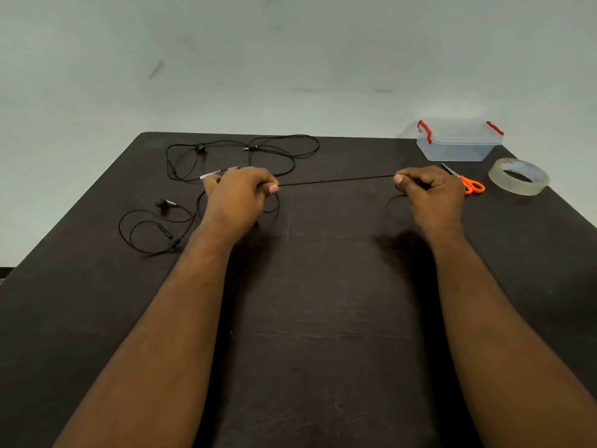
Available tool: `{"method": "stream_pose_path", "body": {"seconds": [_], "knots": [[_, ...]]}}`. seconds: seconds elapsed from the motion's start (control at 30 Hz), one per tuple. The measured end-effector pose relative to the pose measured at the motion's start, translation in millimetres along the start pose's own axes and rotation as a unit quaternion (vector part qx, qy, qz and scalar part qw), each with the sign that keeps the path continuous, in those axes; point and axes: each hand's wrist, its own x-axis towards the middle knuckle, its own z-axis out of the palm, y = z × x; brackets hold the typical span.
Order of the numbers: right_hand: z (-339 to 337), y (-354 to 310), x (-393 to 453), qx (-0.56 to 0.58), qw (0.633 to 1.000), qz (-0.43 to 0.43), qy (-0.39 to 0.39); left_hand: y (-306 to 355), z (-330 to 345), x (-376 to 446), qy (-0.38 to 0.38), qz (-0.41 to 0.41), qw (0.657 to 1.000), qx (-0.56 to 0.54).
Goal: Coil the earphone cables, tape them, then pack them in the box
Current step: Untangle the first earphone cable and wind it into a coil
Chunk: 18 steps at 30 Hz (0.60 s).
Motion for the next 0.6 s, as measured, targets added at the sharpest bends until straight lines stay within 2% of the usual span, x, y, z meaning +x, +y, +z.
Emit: {"method": "stream_pose_path", "body": {"seconds": [0.13, 0.23, 0.27, 0.33, 0.4, 0.5, 0.6], "knots": [[4, 6, -5, -0.021, 1.0, 0.011, 0.01, 7, 7, -4, 0.034, 0.018, 0.999, -0.013], [7, 4, -10, -0.047, 0.995, 0.068, -0.057, 18, 13, -10, 0.04, 0.019, 0.998, -0.051], [9, -2, -14, -0.086, 0.991, 0.046, -0.091, 22, 15, -12, 0.038, 0.016, 0.997, -0.058], [20, -21, -23, -0.125, 0.981, -0.078, -0.128, 29, 19, -14, 0.021, 0.029, 0.997, -0.065], [37, -40, -37, -0.053, 0.969, -0.177, -0.165, 38, 21, -16, -0.01, 0.055, 0.995, -0.077], [57, -55, -54, 0.063, 0.959, -0.122, -0.248, 47, 24, -18, -0.044, 0.094, 0.991, -0.083], [59, -53, -52, 0.079, 0.963, -0.061, -0.252, 53, 23, -21, -0.062, 0.11, 0.988, -0.094]]}}
